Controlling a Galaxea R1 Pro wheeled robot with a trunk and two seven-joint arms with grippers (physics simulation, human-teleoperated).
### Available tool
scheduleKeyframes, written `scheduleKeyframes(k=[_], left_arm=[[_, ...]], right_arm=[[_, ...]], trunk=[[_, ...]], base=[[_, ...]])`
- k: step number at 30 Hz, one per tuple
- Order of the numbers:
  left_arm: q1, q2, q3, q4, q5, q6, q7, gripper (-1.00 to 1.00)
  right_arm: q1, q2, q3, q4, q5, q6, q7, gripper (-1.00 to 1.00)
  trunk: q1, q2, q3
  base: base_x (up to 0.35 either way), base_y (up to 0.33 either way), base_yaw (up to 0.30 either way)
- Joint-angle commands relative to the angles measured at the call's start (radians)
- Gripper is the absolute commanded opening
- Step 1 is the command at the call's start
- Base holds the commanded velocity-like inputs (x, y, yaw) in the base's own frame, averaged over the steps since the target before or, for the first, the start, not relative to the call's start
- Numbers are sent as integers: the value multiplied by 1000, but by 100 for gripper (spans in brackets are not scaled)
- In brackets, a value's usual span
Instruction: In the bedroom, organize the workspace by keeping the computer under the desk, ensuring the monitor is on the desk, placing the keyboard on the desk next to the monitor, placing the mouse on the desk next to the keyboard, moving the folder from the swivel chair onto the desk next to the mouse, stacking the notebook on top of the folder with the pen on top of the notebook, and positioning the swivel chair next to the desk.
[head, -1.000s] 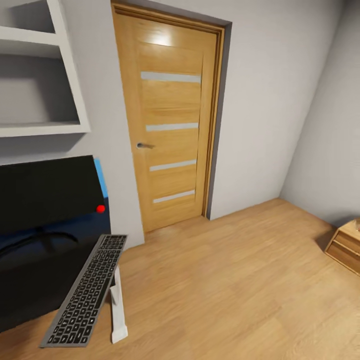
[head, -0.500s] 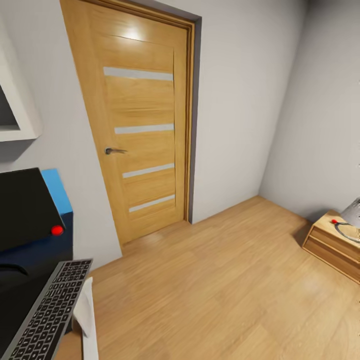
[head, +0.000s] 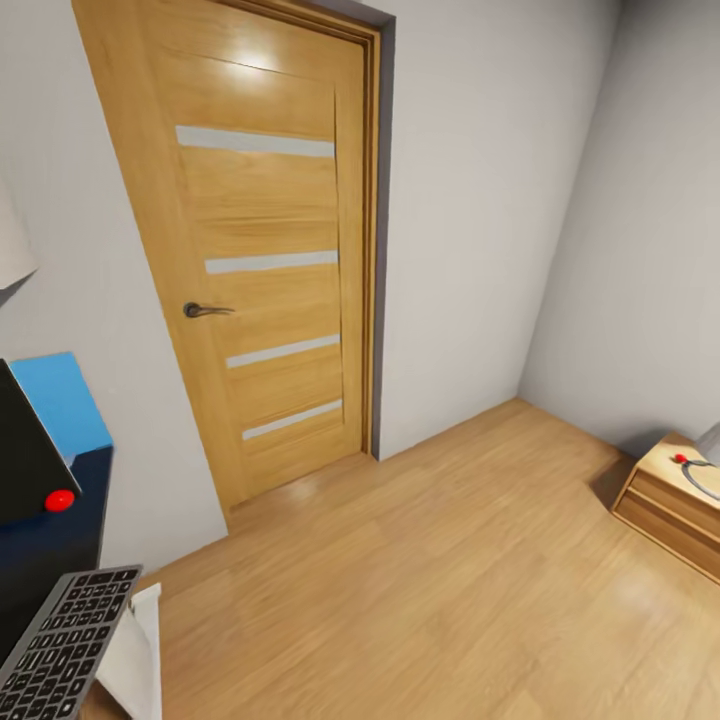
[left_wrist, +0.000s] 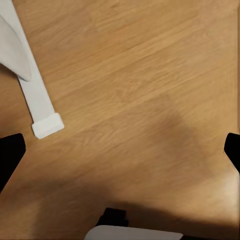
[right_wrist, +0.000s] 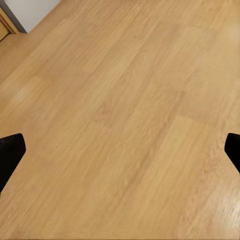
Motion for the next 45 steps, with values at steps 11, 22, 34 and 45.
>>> scheduleKeyframes(k=[11, 22, 34, 45], left_arm=[[-1, 1, -8, 0, 10, -5, 7, 100], [-1, 1, -8, 1, 10, -16, 7, 100], [-1, 11, 4, 17, 16, -45, 12, 100], [-1, 8, -4, 124, 14, -48, 9, 100]], right_arm=[[-1, -1, 5, 2, -11, -4, 5, 100], [-1, 1, 5, 2, -11, -4, 5, 100], [-1, 3, 5, 1, -10, -4, 6, 100], [0, 4, 6, 3, -9, -4, 6, 100]], trunk=[[1, -1, -1], [1, -1, -1], [1, -1, -1], [1, -1, -1]], base=[[318, -98, 15], [172, -76, 247], [7, -1, 282], [281, -25, 283]])
